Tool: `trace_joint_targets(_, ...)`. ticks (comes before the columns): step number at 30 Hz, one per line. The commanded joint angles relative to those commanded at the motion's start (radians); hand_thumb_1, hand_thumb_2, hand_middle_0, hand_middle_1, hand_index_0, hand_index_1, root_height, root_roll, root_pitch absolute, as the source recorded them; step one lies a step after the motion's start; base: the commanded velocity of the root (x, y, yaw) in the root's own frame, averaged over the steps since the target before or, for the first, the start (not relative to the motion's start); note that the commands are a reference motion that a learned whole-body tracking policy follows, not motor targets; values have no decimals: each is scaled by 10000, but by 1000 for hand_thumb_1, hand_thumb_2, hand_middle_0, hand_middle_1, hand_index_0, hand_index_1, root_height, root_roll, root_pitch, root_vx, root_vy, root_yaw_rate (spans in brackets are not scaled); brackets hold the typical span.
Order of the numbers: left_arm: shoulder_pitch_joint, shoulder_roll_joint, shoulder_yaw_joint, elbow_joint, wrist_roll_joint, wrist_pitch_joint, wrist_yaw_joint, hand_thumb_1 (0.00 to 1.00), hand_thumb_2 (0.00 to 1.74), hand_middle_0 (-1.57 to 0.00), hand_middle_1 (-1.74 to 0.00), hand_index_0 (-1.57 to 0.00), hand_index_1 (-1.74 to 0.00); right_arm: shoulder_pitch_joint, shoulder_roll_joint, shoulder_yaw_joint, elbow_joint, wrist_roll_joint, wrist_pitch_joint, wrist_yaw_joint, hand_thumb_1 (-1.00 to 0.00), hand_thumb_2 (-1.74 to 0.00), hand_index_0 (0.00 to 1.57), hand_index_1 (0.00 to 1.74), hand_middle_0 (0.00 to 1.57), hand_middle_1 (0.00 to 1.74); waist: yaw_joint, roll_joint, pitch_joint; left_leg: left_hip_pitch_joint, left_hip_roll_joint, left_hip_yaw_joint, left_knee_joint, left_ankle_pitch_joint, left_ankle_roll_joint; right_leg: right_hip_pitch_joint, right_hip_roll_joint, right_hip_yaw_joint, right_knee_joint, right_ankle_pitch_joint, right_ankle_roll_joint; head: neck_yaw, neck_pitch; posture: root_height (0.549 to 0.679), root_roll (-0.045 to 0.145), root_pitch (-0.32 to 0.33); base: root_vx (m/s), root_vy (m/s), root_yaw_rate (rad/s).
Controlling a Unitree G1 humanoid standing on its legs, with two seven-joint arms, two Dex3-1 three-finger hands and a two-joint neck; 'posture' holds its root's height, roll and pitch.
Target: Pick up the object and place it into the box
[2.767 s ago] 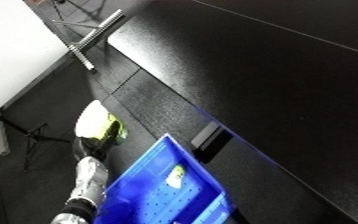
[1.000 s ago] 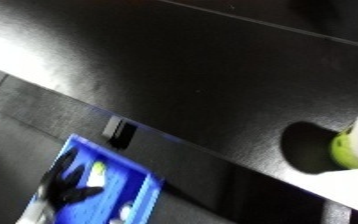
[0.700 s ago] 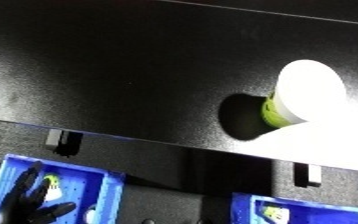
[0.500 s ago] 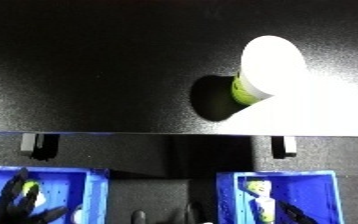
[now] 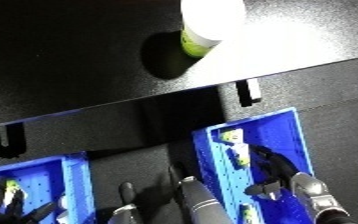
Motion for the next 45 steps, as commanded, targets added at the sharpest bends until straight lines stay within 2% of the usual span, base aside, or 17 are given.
trace_joint_targets(4,160,84,65,-181,52,165,20,0,0,0,0,0,0,126,-188,205,-889,-99,374,691,0,0,0,0,0,0,-50,-35,2,-9,0,26,15,-18,-19,-17,22,20,24,-25,-4,13,347,645,32,-50,0,-20,-36)
trace_joint_targets(8,449,294,191,-591,90,377,115,0,0,0,0,0,0,512,-602,471,-2795,222,1554,1872,0,0,0,0,0,0,-120,-164,35,-37,49,50,-28,-5,-43,-63,41,24,34,-50,3,-246,961,645,31,-45,-11,-38,-48)
trace_joint_targets(11,706,495,306,-839,91,441,154,0,0,0,0,0,0,1020,-996,474,-4827,821,2557,2740,0,0,0,0,0,0,-190,-321,54,-127,112,74,-30,19,-63,-148,45,5,58,-56,18,-577,1441,644,29,-40,-29,-56,-55)
trace_joint_targets(14,943,668,457,-875,83,410,87,0,0,0,0,0,0,1565,-1310,254,-6719,1439,3303,3619,0,0,0,0,0,0,-284,-473,21,-213,185,111,-46,57,-105,-238,47,-23,86,-67,42,-897,1929,644,27,-33,-14,-49,-60)
trace_joint_targets(18,1138,805,556,-720,58,314,-53,0,0,0,0,0,0,1922,-1777,-136,-8510,2160,3880,4940,0,0,0,0,0,0,-378,-624,-80,-316,281,171,-81,114,-198,-326,52,-62,73,-79,71,-1147,2245,644,27,-23,-8,-38,-52)
trace_joint_targets(22,1162,878,505,-430,75,249,-192,0,0,0,0,0,0,1838,-2169,-566,-9982,3193,4119,6191,0,0,0,0,0,0,-420,-712,-200,-389,369,210,-49,117,-281,-346,31,-102,64,-90,90,-1238,2332,644,27,-18,6,-28,-17)
trace_joint_targets(25,1173,847,440,-284,108,241,-210,0,0,0,0,0,0,1640,-2226,-952,-11034,4178,3916,6676,0,0,0,0,0,0,-445,-729,-300,-422,416,222,13,84,-330,-344,19,-105,89,-116,99,-1285,2397,644,28,-17,24,-9,7)
trace_joint_targets(28,1179,732,385,-124,154,203,-200,0,0,0,0,0,0,1343,-2046,-1396,-11896,5294,3438,6719,0,0,0,0,0,0,-466,-698,-396,-422,435,230,36,55,-367,-325,22,-99,90,-145,103,-1306,2438,645,30,-16,28,11,15)
trace_joint_targets(31,1178,552,371,79,226,141,-219,0,0,0,0,0,0,973,-1647,-1881,-12609,6425,2760,6316,0,0,0,0,0,0,-493,-628,-497,-408,431,244,42,25,-385,-293,26,-96,77,-170,103,-1328,2452,645,32,-15,26,24,20)
trace_joint_targets(35,1133,290,353,249,378,128,-185,0,0,0,0,0,0,344,-1026,-2635,-13324,7602,1734,5334,0,0,0,0,0,0,-512,-525,-585,-425,386,255,111,-41,-380,-273,18,-103,100,-197,82,-1232,2362,645,36,-16,21,29,29)
trace_joint_targets(39,1149,121,385,251,499,218,-186,0,0,0,0,0,0,-130,-560,-3383,-13484,7709,697,4340,0,0,0,0,0,0,-529,-422,-611,-428,343,272,191,-103,-369,-261,9,-93,132,-201,47,-1155,2303,646,39,-18,21,30,20)
trace_joint_targets(43,1240,-21,381,203,468,237,-194,0,0,0,0,0,0,-416,-328,-4000,-13375,7428,-385,3262,0,0,0,0,0,0,-568,-335,-606,-391,312,316,210,-130,-336,-244,23,-55,144,-208,1,-1223,2287,646,42,-22,21,43,-5)
trace_joint_targets(45,1282,-71,359,169,440,243,-178,0,0,0,0,0,0,-509,-328,-4265,-13201,7042,-1056,2605,0,0,0,0,0,0,-583,-304,-598,-368,306,337,214,-140,-323,-234,29,-39,147,-209,-12,-1237,2306,646,43,-23,18,31,-1)
